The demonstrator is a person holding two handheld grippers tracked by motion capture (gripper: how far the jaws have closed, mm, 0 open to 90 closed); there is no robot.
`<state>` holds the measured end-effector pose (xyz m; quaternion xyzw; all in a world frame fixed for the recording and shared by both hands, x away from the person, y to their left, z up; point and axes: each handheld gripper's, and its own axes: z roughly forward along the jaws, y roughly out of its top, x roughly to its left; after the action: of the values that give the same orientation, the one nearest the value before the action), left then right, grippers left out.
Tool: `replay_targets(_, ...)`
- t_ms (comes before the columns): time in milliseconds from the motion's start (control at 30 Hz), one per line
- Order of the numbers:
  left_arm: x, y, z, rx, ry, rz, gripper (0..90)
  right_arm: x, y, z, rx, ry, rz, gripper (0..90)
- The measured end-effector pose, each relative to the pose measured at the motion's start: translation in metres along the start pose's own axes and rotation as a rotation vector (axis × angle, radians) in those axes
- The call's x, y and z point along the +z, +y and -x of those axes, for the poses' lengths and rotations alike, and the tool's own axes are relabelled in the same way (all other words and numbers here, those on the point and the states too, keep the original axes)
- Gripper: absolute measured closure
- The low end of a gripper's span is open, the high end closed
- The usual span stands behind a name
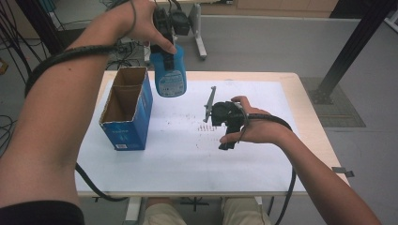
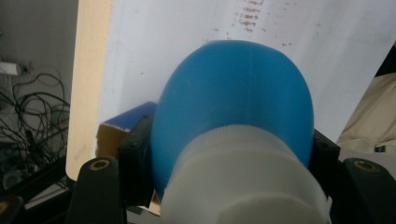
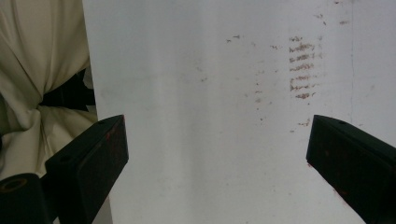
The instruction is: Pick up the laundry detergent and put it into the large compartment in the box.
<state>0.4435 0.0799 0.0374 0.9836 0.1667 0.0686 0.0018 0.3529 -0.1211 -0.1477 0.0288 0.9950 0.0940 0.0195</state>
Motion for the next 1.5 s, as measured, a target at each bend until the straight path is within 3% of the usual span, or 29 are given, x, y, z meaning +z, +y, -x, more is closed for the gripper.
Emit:
replay_targets(67,-0.015,-0.004,-0.001,-0.048,0.003,0.005,36.8,-0.001,-0.002,-0.002,0.007,-0.008,0.009,5.4)
replay_targets(100,-0.015,-0.004,-0.001,-0.048,0.003,0.005,36.9,-0.001,-0.002,-0.002,0.009,-0.006,0.013,5.5)
replay_targets(300,-0.045,-0.016,-0.007,-0.181,0.017,0.024,36.8,-0.004,-0.004,0.0,0.007,-0.005,0.026,5.1)
replay_targets(333,-0.055,-0.02,-0.008,-0.242,0.031,0.025,36.8,-0.005,-0.004,0.0,0.011,-0.007,0.03,5.1)
replay_targets(367,-0.055,-0.02,-0.008,-0.242,0.031,0.025,36.8,-0.005,-0.004,0.001,0.017,-0.005,0.028,4.9)
replay_targets(467,-0.071,-0.027,-0.013,-0.356,0.042,0.016,36.8,-0.006,-0.005,0.002,0.033,-0.001,0.033,4.9)
replay_targets(500,-0.071,-0.027,-0.013,-0.356,0.042,0.016,36.8,-0.006,-0.005,0.002,0.033,-0.001,0.033,4.9)
replay_targets(533,-0.078,-0.033,-0.016,-0.42,0.041,0.018,36.8,-0.007,-0.005,0.005,0.048,0.003,0.031,5.0)
replay_targets(567,-0.081,-0.037,-0.018,-0.455,0.043,0.026,36.8,-0.007,-0.006,0.006,0.042,0.001,0.034,4.8)
replay_targets(600,-0.081,-0.037,-0.018,-0.455,0.043,0.026,36.8,-0.007,-0.006,0.006,0.042,0.001,0.034,4.8)
replay_targets(667,-0.09,-0.045,-0.019,-0.542,0.065,0.036,36.9,-0.008,-0.006,0.008,0.055,0.001,0.034,5.0)
replay_targets(700,-0.09,-0.045,-0.019,-0.542,0.065,0.036,36.9,-0.008,-0.006,0.008,0.055,0.001,0.034,5.0)
replay_targets(733,-0.095,-0.052,-0.021,-0.609,0.082,0.042,36.9,-0.008,-0.006,0.01,0.056,0.002,0.03,5.3)
replay_targets(767,-0.095,-0.052,-0.021,-0.609,0.082,0.042,37.0,-0.008,-0.006,0.01,0.056,0.002,0.03,5.3)
replay_targets(800,-0.097,-0.059,-0.022,-0.665,0.09,0.052,37.0,-0.008,-0.005,0.011,0.056,0.001,0.03,5.4)
replay_targets(833,-0.097,-0.059,-0.022,-0.665,0.09,0.052,37.0,-0.008,-0.005,0.011,0.056,0.001,0.03,5.4)
replay_targets(1033,-0.104,-0.078,-0.029,-0.831,0.107,0.05,37.0,-0.009,-0.004,0.012,0.058,0.004,0.028,5.7)
replay_targets(1067,-0.104,-0.078,-0.029,-0.831,0.107,0.05,37.0,-0.009,-0.004,0.012,0.059,0.004,0.027,5.8)
replay_targets(1100,-0.105,-0.081,-0.03,-0.849,0.106,0.05,37.0,-0.009,-0.004,0.012,0.059,0.004,0.027,5.8)
replay_targets(1133,-0.107,-0.087,-0.033,-0.895,0.102,0.05,37.0,-0.01,-0.005,0.012,0.057,0.004,0.027,5.8)
replay_targets(1167,-0.107,-0.087,-0.033,-0.895,0.102,0.05,37.0,-0.01,-0.005,0.012,0.057,0.004,0.027,5.8)
replay_targets(1300,-0.111,-0.106,-0.038,-1.017,0.079,0.067,37.0,-0.013,-0.006,0.011,0.059,-0.003,0.034,5.8)
replay_targets(1333,-0.111,-0.106,-0.038,-1.017,0.079,0.067,37.0,-0.013,-0.006,0.011,0.059,-0.003,0.034,5.8)
replay_targets(1500,-0.111,-0.121,-0.042,-1.1,0.05,0.082,37.0,-0.011,-0.002,0.01,0.051,-0.001,0.034,5.8)
